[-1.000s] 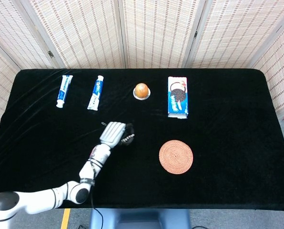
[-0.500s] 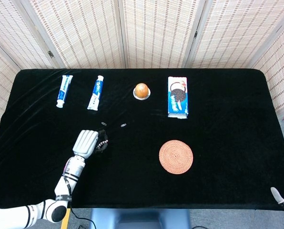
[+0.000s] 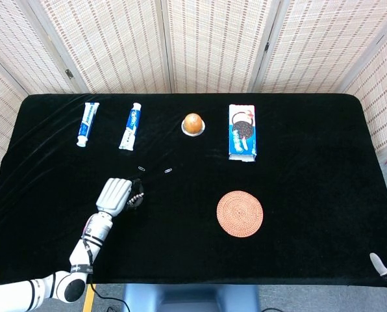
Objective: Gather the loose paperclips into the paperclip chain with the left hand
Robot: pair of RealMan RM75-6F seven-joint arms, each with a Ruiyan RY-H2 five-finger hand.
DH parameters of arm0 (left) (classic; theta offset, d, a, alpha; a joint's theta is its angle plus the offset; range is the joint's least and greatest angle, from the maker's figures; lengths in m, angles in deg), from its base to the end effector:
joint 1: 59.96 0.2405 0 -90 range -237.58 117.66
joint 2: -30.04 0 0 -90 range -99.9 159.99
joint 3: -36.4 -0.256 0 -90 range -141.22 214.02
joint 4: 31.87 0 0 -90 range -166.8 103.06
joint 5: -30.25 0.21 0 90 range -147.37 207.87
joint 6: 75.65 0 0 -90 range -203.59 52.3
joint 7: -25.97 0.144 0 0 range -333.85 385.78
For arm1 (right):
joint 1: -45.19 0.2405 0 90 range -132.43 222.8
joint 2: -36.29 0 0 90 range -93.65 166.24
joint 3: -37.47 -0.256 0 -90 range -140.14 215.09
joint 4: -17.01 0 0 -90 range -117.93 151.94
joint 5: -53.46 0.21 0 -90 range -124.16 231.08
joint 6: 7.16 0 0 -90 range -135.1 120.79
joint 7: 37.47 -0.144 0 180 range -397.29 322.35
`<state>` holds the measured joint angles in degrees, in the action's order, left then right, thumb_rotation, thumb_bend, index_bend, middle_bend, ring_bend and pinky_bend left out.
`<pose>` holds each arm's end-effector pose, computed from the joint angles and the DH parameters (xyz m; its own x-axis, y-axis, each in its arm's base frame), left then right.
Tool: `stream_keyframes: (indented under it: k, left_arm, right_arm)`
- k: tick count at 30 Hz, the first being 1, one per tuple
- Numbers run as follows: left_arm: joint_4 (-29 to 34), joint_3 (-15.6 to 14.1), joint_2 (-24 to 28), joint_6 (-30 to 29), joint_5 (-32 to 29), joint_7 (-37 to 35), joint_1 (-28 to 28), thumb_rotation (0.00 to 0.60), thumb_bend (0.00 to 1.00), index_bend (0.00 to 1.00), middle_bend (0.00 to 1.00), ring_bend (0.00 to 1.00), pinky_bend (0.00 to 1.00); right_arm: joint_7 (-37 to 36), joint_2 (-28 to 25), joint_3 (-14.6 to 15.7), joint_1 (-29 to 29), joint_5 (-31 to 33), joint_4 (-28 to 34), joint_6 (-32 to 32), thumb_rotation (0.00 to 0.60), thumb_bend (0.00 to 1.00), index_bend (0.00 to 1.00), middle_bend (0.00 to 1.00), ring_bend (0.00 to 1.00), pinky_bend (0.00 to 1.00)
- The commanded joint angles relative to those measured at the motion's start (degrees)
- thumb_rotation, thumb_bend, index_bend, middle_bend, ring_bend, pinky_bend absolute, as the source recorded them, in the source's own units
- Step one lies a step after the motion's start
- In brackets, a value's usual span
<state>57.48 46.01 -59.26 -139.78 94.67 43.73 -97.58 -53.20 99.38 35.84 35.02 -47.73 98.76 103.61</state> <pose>-0.1538 0.3214 -0.0045 0.3101 0.2111 0.9270 0.9253 -0.2907 -0.2434 -0.3162 -0.0821 0.2148 0.2936 0.2611 0.9196 -0.9351 -0.1211 0.3330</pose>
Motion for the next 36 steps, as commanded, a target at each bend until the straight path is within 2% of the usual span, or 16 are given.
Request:
stream_keyframes:
  k: [1,6,11,14,15,16,17,18,19,20,21,23,26,27,29,36]
  left_arm:
    - [1.2,0.1,0.9,0.2,-0.7,0.4,0.3,0.600,0.18,0.19,1.00,1.00,1.00]
    - [2.7,0.1,2.3,0.2,-0.6,0.8,0.6,0.600,0.13,0.12,1.00,1.00,1.00]
    - [4.2,-0.1,3.8,-0.7,-0.1,1.4,1.2,0.600,0.13,0.13,1.00,1.00,1.00]
    - [5.1,-0.7,5.3,-3.1,2.6,0.4,2.7,0.600,0.13,0.14,1.00,1.00,1.00]
    - [5.1,-1.2,6.0,-4.9,4.9,-1.4,3.7,0.600,0.13,0.15,0.99,0.96,0.99]
    - [5.0,-1.7,6.8,-6.2,6.7,-3.1,4.6,0.600,0.13,0.15,0.95,0.90,0.95]
    - [4.6,-2.7,8.3,-7.3,8.9,-4.9,5.8,0.600,0.13,0.15,0.83,0.74,0.85]
    - [4.4,-3.6,9.8,-8.0,10.2,-5.9,6.7,0.600,0.13,0.14,0.75,0.64,0.77]
    - [4.4,-5.0,12.1,-8.7,11.7,-6.6,7.9,0.600,0.13,0.13,0.62,0.49,0.64]
    - [4.5,-5.8,13.3,-9.1,12.5,-6.8,8.6,0.600,0.13,0.11,0.39,0.28,0.39]
    - [4.8,-7.3,15.6,-10.3,13.6,-6.8,10.2,0.600,0.13,0.10,0.24,0.15,0.22]
    - [4.8,-9.6,18.5,-14.4,15.4,-5.9,13.8,0.600,0.13,0.10,0.11,0.05,0.06]
    - [4.5,-11.2,20.0,-19.0,16.4,-6.0,17.6,0.600,0.13,0.09,0.02,0.00,0.00]
    - [3.9,-12.1,21.1,-22.8,15.8,-6.7,21.1,0.600,0.13,0.09,0.00,0.00,0.00]
    - [2.9,-13.2,22.0,-26.4,15.9,-8.9,24.8,0.600,0.13,0.08,0.00,0.00,0.00]
    - [-0.5,-14.6,23.3,-26.2,15.6,-15.5,29.3,0.600,0.13,0.08,0.00,0.00,0.00]
  right_arm:
    - [0.6,0.1,0.2,0.2,-0.2,0.2,-0.3,0.600,0.28,0.00,0.00,0.00,0.00]
    - [1.3,0.2,0.3,0.3,-0.2,0.6,-0.4,0.600,0.28,0.00,0.00,0.00,0.00]
    - [1.5,0.2,0.4,0.4,0.0,0.8,-0.6,0.600,0.28,0.00,0.00,0.00,0.00]
    - [1.6,0.1,0.5,0.4,0.0,0.8,-0.6,0.600,0.28,0.00,0.00,0.00,0.00]
    - [1.5,0.1,0.5,0.4,0.0,0.8,-0.5,0.600,0.28,0.00,0.00,0.00,0.00]
    - [1.5,0.1,0.5,0.4,0.0,0.8,-0.4,0.600,0.28,0.00,0.00,0.00,0.00]
    - [1.5,0.1,0.5,0.4,0.1,0.8,-0.3,0.600,0.28,0.00,0.00,0.00,0.00]
    - [1.5,0.1,0.5,0.4,0.2,0.8,-0.4,0.600,0.28,0.00,0.00,0.00,0.00]
    - [1.8,0.1,0.5,0.5,0.3,1.0,-0.7,0.600,0.28,0.00,0.00,0.00,0.00]
    - [1.9,0.1,0.5,0.6,0.4,1.1,-0.9,0.600,0.28,0.00,0.00,0.00,0.00]
    - [2.4,0.1,0.5,0.7,0.6,1.3,-1.4,0.600,0.28,0.00,0.00,0.00,0.00]
    - [3.4,0.1,0.6,1.2,1.0,1.9,-2.9,0.600,0.28,0.00,0.00,0.00,0.00]
    - [4.3,-0.2,0.7,1.9,1.5,2.8,-4.8,0.600,0.28,0.00,0.00,0.00,0.00]
    - [5.7,-0.2,0.8,2.7,1.9,3.4,-6.8,0.600,0.28,0.00,0.00,0.00,0.00]
    - [8.2,-0.1,0.8,3.6,2.2,4.7,-9.0,0.600,0.28,0.00,0.00,0.00,0.00]
    - [14.6,0.3,1.8,5.8,0.7,7.5,-13.6,0.600,0.28,0.00,0.00,0.00,0.00]
